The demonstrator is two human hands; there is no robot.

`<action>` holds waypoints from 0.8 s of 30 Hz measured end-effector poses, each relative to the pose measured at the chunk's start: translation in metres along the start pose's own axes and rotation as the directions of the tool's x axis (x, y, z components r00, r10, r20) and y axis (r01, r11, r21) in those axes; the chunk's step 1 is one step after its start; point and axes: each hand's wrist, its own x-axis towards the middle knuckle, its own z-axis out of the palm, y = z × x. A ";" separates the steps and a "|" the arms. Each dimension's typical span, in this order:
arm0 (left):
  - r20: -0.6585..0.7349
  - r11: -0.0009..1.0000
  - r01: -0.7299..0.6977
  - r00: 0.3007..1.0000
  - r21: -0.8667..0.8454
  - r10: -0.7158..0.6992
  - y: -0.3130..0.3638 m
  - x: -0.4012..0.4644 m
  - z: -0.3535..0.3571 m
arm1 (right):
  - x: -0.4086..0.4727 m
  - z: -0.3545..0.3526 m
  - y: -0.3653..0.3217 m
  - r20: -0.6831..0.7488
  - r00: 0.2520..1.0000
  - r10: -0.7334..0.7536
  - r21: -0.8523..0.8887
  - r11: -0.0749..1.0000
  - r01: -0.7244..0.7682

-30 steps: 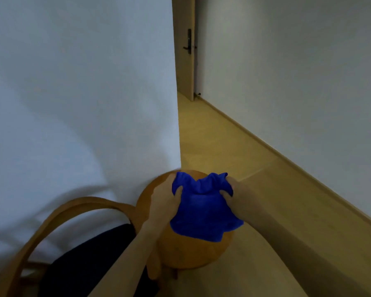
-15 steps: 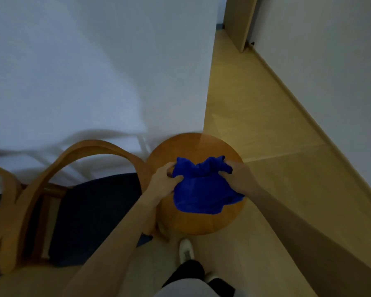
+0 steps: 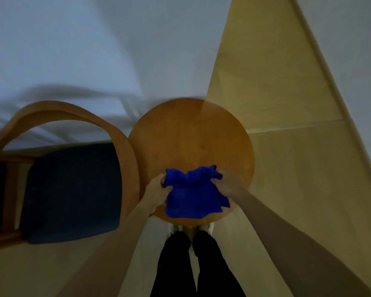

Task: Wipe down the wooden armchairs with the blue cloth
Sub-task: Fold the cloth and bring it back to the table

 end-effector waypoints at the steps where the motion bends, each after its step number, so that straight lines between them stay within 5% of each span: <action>1: -0.003 1.000 0.020 1.000 0.010 -0.020 -0.006 0.013 0.002 | 0.014 0.002 0.003 0.022 1.000 -0.003 -0.014 1.000 0.004; 12: -0.149 0.959 -0.197 0.962 0.205 0.230 -0.023 0.138 0.011 | 0.143 0.003 0.027 -0.082 0.996 -0.039 -0.066 0.997 0.034; 17: -0.234 0.931 -0.028 0.965 0.364 0.120 -0.013 0.174 0.003 | 0.181 -0.002 0.017 -0.164 0.979 -0.122 -0.186 0.978 0.091; 19: -0.341 0.859 0.110 0.937 0.500 0.079 -0.010 0.174 0.007 | 0.183 0.001 0.013 -0.240 0.957 -0.161 -0.217 0.970 0.109; 21: -0.446 0.732 0.075 0.833 0.677 0.328 -0.011 0.171 0.015 | 0.180 0.008 0.015 -0.356 0.867 -0.348 -0.435 0.883 0.176; 23: -0.237 0.477 -0.140 0.728 0.868 0.643 -0.018 0.168 0.025 | 0.176 0.016 0.020 -0.255 0.760 -0.597 -0.699 0.657 0.281; 24: -0.062 0.363 -0.261 0.731 0.895 0.680 -0.025 0.170 0.029 | 0.178 0.021 0.025 -0.129 0.748 -0.652 -0.739 0.566 0.366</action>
